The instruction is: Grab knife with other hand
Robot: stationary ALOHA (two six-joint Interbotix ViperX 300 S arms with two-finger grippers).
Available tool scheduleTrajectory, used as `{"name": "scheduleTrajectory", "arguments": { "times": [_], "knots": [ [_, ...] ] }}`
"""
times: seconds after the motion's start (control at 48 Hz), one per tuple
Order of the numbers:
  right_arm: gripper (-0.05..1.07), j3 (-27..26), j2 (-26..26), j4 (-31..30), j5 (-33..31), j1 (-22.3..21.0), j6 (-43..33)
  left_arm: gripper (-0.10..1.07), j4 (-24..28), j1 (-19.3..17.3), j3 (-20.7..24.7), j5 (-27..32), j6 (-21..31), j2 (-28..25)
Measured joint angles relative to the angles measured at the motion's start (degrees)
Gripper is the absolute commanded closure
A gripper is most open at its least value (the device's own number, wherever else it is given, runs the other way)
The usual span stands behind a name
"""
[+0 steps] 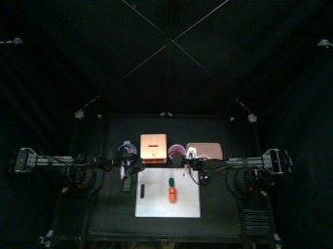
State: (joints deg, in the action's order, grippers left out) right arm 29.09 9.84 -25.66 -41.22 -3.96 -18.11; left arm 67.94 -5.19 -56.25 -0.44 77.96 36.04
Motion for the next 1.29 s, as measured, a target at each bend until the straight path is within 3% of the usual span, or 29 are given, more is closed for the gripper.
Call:
{"name": "scheduleTrajectory", "arguments": {
  "times": [0.375, 0.542, 0.75, 1.042, 1.167, 1.292],
  "knots": [
    [0.48, -0.97, 2.55, 0.18, 0.0, -0.26, -0.26, 0.09, 0.0, -0.35, -0.09, 0.0, -0.09, 0.0],
    [0.48, -0.79, 8.44, -0.62, -2.02, -0.18, -0.62, 0.09, -0.18, -0.35, -0.26, 0.09, -0.18, 0.0],
    [0.48, 2.99, 18.37, -2.9, -1.67, -0.09, -1.23, 0.09, -1.23, -0.35, -0.35, 0.18, -0.09, 0.0],
    [0.48, 11.07, 32.26, -2.11, 11.69, -0.26, -6.86, 0.09, -1.32, -1.76, -0.26, 2.99, -0.18, -0.18],
    [0.5, 14.85, 33.84, -0.53, 18.46, -0.35, -8.61, 0.09, -0.7, -2.2, 0.18, 4.92, -0.09, -1.23],
    [0.58, 17.84, 31.9, 2.29, 23.47, -0.35, -8.79, 0.09, 0.79, -2.02, 1.23, 5.01, -0.09, -2.99]
  ]
}}
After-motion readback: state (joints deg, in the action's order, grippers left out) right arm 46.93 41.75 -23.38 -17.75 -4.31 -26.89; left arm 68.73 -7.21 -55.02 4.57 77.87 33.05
